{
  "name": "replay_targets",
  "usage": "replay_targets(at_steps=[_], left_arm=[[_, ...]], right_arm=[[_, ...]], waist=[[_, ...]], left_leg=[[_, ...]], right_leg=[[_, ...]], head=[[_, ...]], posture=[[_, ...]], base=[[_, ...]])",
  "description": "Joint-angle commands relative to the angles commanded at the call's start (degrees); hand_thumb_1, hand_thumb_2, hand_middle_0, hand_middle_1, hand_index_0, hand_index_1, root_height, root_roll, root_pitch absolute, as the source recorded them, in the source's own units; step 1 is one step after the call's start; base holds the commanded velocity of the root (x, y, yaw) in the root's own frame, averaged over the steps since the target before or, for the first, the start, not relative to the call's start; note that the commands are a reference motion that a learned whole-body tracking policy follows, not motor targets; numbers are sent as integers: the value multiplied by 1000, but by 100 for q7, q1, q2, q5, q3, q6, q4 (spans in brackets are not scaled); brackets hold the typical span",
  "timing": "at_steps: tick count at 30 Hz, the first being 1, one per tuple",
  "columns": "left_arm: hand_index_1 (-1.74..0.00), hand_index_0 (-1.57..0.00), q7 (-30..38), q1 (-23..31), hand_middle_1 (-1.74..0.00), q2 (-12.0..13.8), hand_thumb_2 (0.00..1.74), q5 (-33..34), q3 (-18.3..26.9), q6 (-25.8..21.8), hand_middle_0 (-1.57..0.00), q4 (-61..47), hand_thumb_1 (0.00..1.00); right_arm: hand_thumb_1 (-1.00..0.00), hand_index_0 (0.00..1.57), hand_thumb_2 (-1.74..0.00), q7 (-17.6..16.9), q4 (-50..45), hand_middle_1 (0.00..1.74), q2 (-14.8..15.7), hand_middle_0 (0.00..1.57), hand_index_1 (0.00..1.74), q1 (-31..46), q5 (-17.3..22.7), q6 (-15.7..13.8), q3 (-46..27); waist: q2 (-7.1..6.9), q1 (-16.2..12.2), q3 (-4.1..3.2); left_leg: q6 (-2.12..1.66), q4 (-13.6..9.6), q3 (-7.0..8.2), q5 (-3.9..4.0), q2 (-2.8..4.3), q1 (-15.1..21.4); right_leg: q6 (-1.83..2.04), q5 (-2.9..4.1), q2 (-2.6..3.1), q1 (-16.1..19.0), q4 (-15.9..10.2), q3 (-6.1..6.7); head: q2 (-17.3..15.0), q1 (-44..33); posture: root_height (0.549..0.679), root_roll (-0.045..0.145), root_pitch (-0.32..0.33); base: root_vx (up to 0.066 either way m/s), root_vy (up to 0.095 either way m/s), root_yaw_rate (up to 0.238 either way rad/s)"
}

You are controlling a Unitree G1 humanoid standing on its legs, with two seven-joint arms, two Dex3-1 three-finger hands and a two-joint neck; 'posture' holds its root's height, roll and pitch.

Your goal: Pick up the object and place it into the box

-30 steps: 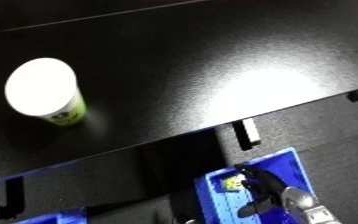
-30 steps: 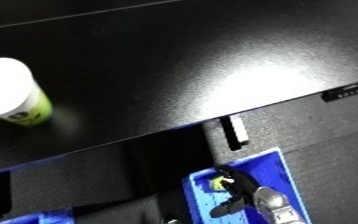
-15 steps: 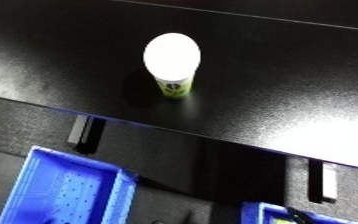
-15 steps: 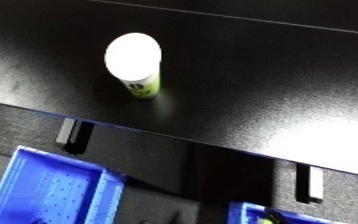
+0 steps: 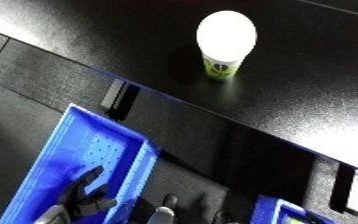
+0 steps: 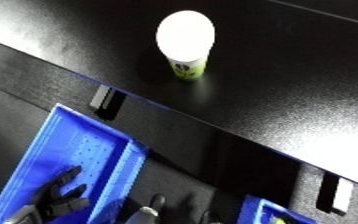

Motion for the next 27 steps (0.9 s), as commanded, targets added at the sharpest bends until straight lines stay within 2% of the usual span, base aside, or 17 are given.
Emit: replay_targets(at_steps=[5,9,11,15,18,21,24,27], left_arm=[[0,0,-705,-18,0,75,0,1,-90,82,0,-438,0],[0,0,-1467,25,0,322,0,78,-369,392,0,-1355,0],[0,0,-1843,30,0,531,0,17,-581,684,0,-1949,0],[0,0,-2564,-24,0,1021,0,-324,-934,1628,0,-3263,0],[0,0,-2987,-106,0,1330,0,-732,-1118,2328,0,-4272,0],[0,0,-3254,-228,0,1521,0,-1399,-1199,2846,0,-5219,0],[0,0,-3337,-358,0,1572,0,-2144,-1191,3134,0,-6038,0],[0,0,-3158,-458,0,1503,0,-2802,-1122,3173,0,-6642,0]], right_arm=[[0,0,0,1,24,0,-35,0,0,40,-52,11,-7],[0,0,0,-10,-134,0,-154,0,0,166,-17,21,-68],[0,0,0,-9,-193,0,-223,0,0,216,13,40,-95],[0,0,0,44,-195,0,-338,0,0,263,131,44,-120],[0,0,0,78,-165,0,-385,0,0,303,256,52,-126],[0,0,0,78,-141,0,-384,0,0,372,379,53,-116],[0,0,0,94,-93,0,-349,0,0,430,488,24,-112],[0,0,0,110,-43,0,-296,0,0,462,593,-19,-109]], waist=[[15,23,27],[57,57,83],[92,74,112],[152,98,158],[179,124,174],[185,164,175],[160,212,166],[118,260,149]], left_leg=[[10,-4,-6,-28,6,19],[24,-12,-17,-51,3,5],[28,-14,-20,-62,-2,-4],[23,-40,-35,-76,-17,6],[13,-68,-60,-81,-40,29],[6,-95,-93,-89,-73,48],[1,-123,-130,-100,-101,64],[-10,-153,-170,-102,-126,66]], right_leg=[[28,-2,-29,2,3,-20],[71,27,-46,-3,-20,-32],[97,45,-64,-13,-23,-43],[139,75,-98,-3,-47,-59],[171,103,-134,30,-79,-87],[194,133,-166,65,-119,-131],[204,160,-184,97,-167,-174],[199,173,-186,114,-200,-211]], head=[[122,-46],[249,74],[333,132],[452,305],[544,508],[659,727],[731,933],[793,1119]], posture=[[631,46,-92],[632,43,-88],[632,42,-86],[633,41,-83],[635,40,-82],[636,39,-80],[637,37,-78],[638,36,-75]], base=[[7,25,-11],[-16,25,-2],[-29,28,16],[-22,24,42],[0,6,89],[13,-15,116],[19,-45,113],[14,-55,85]])
